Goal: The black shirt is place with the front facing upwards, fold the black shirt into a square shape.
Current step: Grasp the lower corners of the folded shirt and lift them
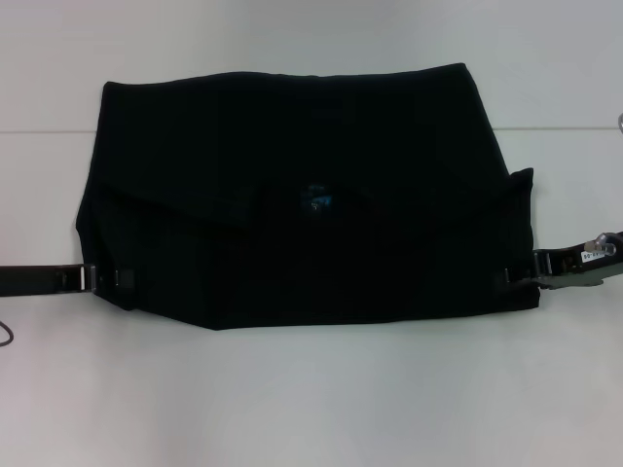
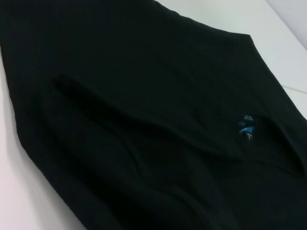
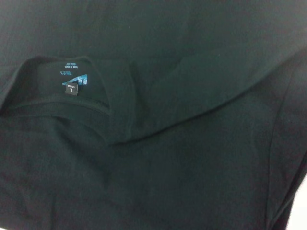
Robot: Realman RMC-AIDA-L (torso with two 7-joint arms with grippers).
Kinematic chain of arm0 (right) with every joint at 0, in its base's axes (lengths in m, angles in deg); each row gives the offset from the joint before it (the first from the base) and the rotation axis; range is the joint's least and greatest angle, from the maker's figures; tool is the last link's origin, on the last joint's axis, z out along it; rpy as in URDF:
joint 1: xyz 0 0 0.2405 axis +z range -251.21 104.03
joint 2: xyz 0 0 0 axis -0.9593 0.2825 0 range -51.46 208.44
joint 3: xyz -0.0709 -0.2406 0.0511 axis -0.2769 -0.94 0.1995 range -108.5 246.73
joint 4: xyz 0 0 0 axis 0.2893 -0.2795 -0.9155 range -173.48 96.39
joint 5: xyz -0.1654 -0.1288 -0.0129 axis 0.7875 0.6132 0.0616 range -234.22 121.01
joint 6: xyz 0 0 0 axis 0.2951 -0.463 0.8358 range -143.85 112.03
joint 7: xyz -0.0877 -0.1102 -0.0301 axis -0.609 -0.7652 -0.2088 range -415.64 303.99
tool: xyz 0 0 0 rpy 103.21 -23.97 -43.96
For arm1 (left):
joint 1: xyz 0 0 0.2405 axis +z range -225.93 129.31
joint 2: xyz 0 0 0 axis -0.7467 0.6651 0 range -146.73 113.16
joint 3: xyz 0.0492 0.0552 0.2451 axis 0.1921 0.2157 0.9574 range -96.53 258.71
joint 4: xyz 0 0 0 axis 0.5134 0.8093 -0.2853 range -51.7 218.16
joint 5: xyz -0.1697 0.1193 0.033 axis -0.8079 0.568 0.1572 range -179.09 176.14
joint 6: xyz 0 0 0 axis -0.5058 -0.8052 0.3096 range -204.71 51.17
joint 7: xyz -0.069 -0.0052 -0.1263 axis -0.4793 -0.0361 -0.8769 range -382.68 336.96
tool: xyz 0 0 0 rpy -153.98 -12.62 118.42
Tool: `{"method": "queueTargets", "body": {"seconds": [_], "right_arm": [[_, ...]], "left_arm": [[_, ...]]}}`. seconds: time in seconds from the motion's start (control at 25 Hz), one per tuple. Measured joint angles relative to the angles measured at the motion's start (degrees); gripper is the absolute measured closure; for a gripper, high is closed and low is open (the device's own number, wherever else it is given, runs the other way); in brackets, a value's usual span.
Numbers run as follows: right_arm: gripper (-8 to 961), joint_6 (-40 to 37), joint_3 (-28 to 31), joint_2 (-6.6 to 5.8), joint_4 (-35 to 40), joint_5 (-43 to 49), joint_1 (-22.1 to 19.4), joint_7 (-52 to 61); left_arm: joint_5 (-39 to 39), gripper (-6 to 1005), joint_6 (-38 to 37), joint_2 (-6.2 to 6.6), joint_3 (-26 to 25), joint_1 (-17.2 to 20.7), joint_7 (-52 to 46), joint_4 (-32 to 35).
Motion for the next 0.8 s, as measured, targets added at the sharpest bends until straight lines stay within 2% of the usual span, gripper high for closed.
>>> {"method": "queueTargets", "body": {"seconds": [0.08,0.36,0.52,0.64,0.8], "right_arm": [[447,0.0,0.0,-0.02,0.1,0.0,0.0,0.0],[742,-1.6,0.2,-0.62,0.3,0.0,-0.2,-0.4],[904,-7.2,0.3,-2.05,0.8,-0.1,-0.4,-3.1],[904,-14.5,-0.2,-3.32,1.9,1.2,-1.2,-6.3],[904,-25.5,-0.7,-3.92,3.3,4.9,-3.1,-13.6]], "left_arm": [[0.2,973,-0.1,0.00,0.1,-0.2,-0.1,0.0],[0.0,972,-2.9,0.51,-0.1,-0.4,-0.2,-0.1],[0.1,973,-8.6,1.68,-0.2,-0.3,-1.4,-0.1],[1.9,973,-16.3,2.98,-0.2,-0.2,-3.1,0.0],[8.3,973,-26.8,3.99,-0.3,0.0,-3.4,0.4]]}}
